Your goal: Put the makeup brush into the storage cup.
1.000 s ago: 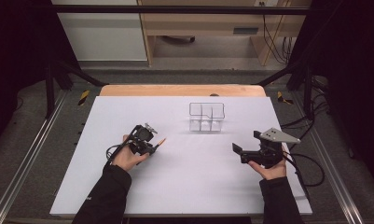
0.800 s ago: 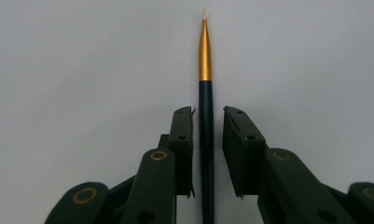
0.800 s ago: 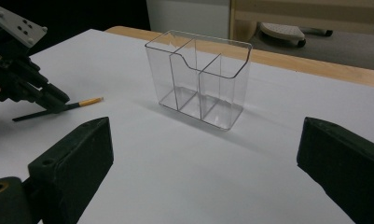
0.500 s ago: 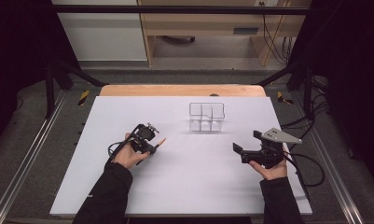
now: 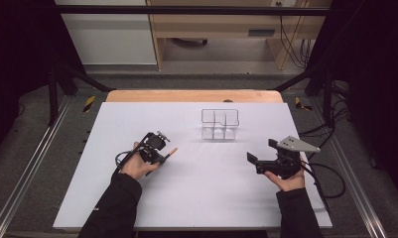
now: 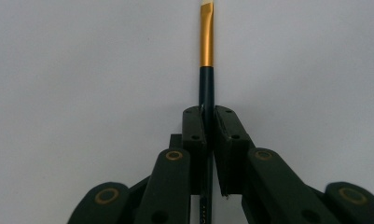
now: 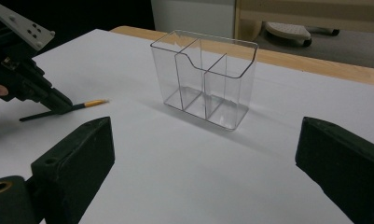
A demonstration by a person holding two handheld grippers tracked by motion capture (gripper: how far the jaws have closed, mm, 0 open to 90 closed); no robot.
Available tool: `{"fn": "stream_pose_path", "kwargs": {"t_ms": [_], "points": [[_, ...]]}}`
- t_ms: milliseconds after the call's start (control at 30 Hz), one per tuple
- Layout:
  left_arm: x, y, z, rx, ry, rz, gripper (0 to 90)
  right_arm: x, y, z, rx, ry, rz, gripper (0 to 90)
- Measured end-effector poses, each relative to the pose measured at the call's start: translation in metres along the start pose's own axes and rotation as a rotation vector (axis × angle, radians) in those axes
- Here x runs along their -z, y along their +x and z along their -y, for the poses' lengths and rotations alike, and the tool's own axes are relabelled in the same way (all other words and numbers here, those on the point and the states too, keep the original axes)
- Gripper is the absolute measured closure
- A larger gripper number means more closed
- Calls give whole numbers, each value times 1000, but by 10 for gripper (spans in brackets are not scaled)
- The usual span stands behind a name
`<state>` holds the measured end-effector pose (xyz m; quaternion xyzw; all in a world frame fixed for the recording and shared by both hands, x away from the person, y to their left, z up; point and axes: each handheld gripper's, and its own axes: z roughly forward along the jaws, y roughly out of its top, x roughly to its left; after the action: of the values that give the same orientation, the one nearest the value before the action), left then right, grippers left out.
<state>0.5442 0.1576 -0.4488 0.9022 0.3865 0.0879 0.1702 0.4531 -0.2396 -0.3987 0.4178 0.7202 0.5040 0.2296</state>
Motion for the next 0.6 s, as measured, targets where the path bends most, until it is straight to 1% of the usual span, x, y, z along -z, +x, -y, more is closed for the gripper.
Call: {"fn": "stream_pose_path", "kwargs": {"t_ms": [100, 300, 333, 367, 400, 433, 600], "points": [[0, 1, 0, 1, -1, 7, 828, 0, 0, 0, 3, 2, 1, 49], [0, 0, 0, -6, -3, -1, 829, 0, 0, 0, 2, 6, -2, 49], [2, -1, 0, -8, -20, -7, 830, 0, 0, 0, 3, 8, -2, 49], [2, -1, 0, -8, -20, -7, 830, 0, 0, 0, 3, 8, -2, 49], [4, -2, 0, -7, -34, -8, 830, 0, 0, 0, 4, 9, -1, 49], [6, -2, 0, -15, -41, -10, 830, 0, 0, 0, 4, 9, -1, 49], [23, -9, 2, -20, -134, -30, 830, 0, 0, 0, 4, 10, 1, 48]]}}
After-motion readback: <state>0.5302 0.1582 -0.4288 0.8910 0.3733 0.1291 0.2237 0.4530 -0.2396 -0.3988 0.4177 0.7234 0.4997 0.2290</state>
